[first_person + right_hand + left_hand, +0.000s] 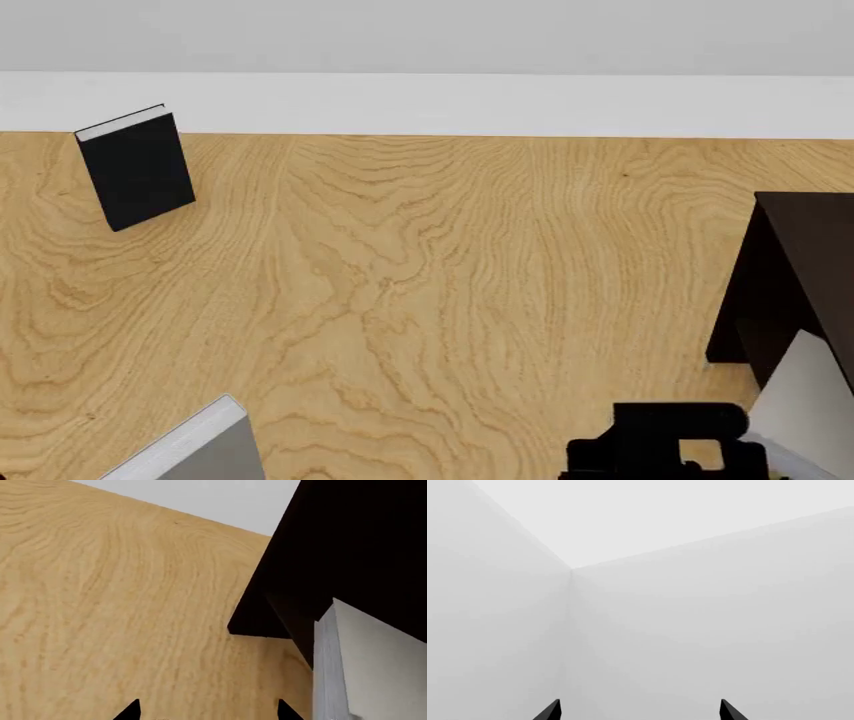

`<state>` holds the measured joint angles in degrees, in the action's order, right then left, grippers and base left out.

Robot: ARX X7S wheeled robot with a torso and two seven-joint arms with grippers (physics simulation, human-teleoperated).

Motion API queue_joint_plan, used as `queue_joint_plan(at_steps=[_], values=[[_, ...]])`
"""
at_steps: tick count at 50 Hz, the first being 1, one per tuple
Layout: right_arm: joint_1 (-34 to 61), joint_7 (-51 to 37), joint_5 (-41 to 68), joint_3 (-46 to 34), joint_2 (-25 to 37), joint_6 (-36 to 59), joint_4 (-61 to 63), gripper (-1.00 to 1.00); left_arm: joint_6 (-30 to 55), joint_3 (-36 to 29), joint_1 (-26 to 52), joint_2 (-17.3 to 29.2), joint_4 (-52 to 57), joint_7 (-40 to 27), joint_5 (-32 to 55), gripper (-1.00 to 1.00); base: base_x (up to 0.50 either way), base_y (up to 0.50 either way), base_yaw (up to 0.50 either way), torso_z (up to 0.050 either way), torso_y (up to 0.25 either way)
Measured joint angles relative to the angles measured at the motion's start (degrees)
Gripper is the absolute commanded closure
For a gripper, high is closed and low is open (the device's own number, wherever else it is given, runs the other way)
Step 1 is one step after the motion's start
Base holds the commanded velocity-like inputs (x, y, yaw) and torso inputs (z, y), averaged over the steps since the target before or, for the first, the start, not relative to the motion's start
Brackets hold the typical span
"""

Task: Pick up the book on the right and place it on the cabinet shelf.

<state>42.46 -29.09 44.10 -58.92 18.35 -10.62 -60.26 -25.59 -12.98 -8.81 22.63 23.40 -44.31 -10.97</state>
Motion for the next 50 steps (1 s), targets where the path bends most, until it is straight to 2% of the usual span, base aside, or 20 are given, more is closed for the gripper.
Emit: queue_joint_plan(at_steps=[13, 38, 50], values=[[-1.7, -11.0, 0.6, 1.2, 4.5, 3.4, 8.9, -1.00, 0.0, -0.2, 0.1, 0.1, 0.0, -0.1, 0.0, -1.00, 0.00, 0.00, 0.00, 0.000, 0.001], [-7.5, -25.6, 2.5, 4.9, 11.8, 4.9, 22.8, -1.00, 0.0, -0.6, 0.6, 0.3, -0.5, -0.3, 0.3, -1.00, 0.00, 0.00, 0.00, 0.000, 0.000], [-7.9, -24.9, 6.6, 2.4, 15.2, 5.0, 28.7, -1.00, -0.1, -0.7, 0.6, 0.4, -0.5, -0.5, 0.2, -1.00, -0.01, 0.00, -0.01, 0.001, 0.009]])
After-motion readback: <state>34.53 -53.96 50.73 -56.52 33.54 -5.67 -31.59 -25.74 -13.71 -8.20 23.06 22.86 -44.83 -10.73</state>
